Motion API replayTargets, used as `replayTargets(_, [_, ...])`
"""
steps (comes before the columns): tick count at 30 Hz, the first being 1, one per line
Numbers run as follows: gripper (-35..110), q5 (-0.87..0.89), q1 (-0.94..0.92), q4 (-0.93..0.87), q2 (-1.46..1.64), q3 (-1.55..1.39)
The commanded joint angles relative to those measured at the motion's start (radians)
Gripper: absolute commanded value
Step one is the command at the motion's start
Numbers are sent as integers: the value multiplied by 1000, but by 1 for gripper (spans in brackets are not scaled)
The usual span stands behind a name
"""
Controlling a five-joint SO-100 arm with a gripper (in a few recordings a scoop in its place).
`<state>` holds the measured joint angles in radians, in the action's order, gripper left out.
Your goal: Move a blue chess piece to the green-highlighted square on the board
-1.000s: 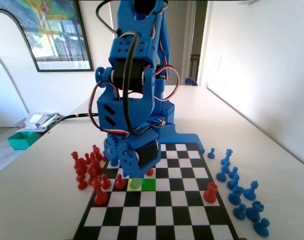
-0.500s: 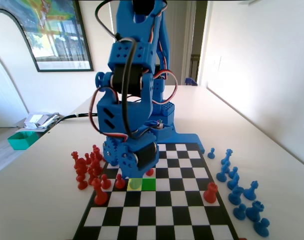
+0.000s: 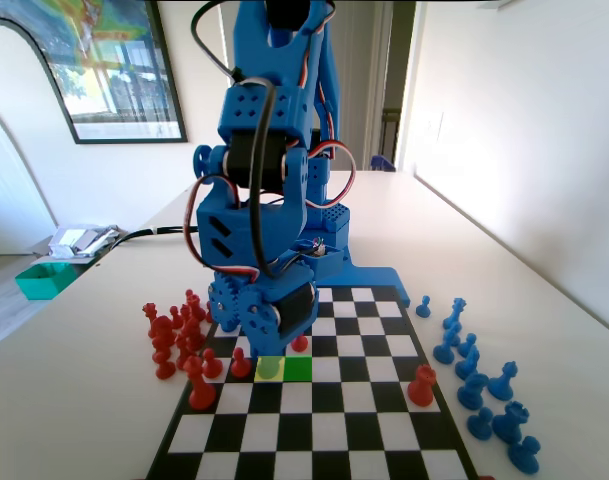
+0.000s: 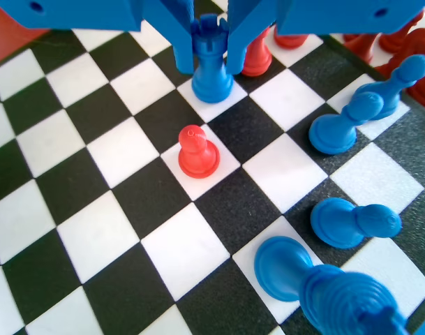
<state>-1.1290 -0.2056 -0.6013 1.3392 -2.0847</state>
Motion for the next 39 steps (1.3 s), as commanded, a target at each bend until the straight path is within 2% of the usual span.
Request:
replayTargets(1, [1,2,-6,-5,26,8])
replayTargets(14, [1,97,71,-158,54,146])
replayTargets(39, [1,58,112,-26,44,-5])
